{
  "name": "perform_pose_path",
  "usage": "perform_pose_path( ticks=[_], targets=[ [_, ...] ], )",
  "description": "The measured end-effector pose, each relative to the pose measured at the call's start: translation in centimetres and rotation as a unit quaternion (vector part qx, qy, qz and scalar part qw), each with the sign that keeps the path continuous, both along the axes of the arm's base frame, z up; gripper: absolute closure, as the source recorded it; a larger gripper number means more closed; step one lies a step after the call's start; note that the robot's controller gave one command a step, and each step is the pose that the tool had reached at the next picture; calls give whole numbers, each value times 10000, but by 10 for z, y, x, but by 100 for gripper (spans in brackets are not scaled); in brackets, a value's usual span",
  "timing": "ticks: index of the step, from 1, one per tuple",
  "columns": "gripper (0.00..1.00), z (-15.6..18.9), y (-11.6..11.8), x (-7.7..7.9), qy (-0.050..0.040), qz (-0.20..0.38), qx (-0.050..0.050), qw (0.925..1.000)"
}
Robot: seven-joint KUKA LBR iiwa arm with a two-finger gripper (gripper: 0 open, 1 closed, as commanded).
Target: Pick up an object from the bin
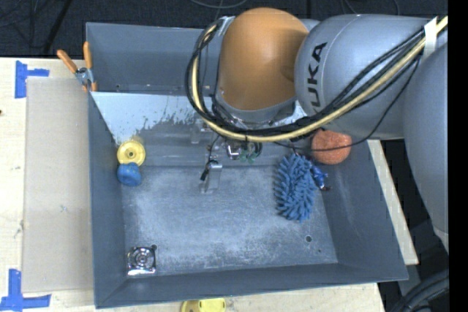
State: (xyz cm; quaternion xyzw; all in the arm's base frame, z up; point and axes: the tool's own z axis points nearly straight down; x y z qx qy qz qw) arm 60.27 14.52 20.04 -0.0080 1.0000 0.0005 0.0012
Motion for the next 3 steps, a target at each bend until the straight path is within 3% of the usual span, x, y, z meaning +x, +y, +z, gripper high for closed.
perform_pose_path(
  ticks=[1, 2, 3],
  targets=[
    [0, -6, -44, 0, 13, -149, 5, 9999],
    [0, -1, -76, 16, -9, 11, -14, 10000],
    [0, -18, -86, 19, 4, -23, -1, 10000]
  ],
)
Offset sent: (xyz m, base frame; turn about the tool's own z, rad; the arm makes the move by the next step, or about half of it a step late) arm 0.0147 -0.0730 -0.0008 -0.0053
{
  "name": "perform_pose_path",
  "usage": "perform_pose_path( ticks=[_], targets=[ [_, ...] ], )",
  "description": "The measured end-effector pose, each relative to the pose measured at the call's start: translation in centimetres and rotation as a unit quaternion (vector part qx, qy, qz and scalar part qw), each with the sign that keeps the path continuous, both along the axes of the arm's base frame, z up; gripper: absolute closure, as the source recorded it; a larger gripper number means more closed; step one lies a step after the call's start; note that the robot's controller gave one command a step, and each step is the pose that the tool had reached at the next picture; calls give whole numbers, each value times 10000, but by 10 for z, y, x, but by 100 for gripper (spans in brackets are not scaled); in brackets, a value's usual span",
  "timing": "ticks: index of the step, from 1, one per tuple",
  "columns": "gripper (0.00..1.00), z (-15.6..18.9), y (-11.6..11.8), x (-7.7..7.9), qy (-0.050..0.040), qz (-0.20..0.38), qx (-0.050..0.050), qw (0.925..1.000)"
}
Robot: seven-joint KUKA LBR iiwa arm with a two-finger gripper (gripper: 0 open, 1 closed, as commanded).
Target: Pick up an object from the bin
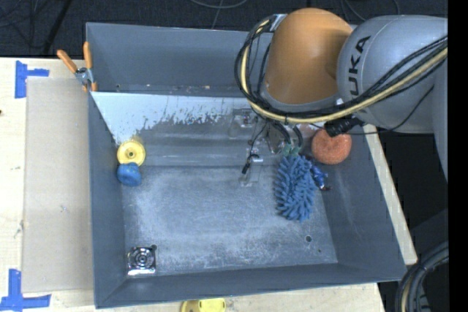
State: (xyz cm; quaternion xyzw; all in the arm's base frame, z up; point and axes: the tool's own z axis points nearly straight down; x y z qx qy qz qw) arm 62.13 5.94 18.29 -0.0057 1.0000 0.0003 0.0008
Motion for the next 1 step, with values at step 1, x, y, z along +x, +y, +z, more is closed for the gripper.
perform_pose_path(
  ticks=[1],
  targets=[
    [0, -23, -53, 1, 5, 402, 4, 9992]
  ],
)
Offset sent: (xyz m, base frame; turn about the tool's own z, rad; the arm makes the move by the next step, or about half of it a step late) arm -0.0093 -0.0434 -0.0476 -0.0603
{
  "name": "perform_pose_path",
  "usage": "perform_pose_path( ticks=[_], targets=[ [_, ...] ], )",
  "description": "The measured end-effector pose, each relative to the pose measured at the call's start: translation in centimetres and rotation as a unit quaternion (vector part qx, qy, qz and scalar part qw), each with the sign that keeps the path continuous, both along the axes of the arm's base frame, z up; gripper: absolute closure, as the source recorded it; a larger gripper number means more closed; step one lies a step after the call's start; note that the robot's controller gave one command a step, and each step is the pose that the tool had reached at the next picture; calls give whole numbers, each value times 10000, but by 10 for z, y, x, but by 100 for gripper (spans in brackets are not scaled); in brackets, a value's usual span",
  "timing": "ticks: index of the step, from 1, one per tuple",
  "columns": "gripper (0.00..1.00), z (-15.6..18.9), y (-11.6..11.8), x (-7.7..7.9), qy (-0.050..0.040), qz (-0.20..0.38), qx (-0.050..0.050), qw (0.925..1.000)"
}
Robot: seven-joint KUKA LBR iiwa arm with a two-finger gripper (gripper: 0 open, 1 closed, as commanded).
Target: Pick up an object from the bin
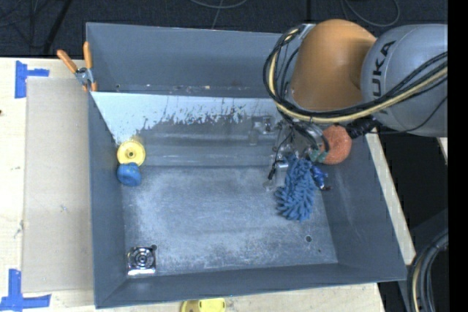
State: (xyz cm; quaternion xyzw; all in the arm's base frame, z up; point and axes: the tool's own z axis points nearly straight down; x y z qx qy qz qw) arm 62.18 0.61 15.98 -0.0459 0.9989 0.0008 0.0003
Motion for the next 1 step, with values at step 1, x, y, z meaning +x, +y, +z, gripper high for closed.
perform_pose_path(
  ticks=[1],
  targets=[
    [0, -11, -27, -4, 0, 17, -21, 10000]
  ],
)
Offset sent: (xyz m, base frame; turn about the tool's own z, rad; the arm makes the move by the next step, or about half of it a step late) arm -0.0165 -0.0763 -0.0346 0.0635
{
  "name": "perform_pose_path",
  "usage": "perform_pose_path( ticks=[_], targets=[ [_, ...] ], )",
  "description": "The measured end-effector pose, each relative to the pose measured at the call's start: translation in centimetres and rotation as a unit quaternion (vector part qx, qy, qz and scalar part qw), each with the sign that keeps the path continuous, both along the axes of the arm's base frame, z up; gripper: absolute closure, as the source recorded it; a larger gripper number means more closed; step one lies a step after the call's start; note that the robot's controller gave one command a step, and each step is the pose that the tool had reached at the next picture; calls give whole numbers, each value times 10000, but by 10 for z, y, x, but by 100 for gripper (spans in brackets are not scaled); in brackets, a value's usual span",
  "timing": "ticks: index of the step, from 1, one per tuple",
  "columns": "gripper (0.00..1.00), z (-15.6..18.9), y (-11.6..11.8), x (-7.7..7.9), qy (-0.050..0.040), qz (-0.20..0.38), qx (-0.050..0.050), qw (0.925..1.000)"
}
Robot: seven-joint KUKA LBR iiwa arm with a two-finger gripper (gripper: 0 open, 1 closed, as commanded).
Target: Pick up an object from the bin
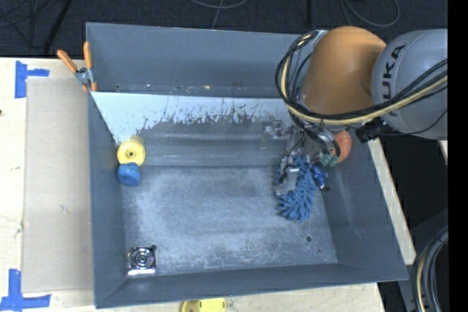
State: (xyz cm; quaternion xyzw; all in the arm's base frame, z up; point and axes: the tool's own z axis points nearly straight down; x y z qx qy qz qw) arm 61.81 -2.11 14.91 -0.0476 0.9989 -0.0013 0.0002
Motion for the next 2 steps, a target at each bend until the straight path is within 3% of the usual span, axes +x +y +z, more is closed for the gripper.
perform_pose_path(
  ticks=[1, 2],
  targets=[
    [0, -17, -28, -8, -4, -227, 22, 9997],
    [0, -38, -48, -22, -1, 375, 12, 9993]
  ],
)
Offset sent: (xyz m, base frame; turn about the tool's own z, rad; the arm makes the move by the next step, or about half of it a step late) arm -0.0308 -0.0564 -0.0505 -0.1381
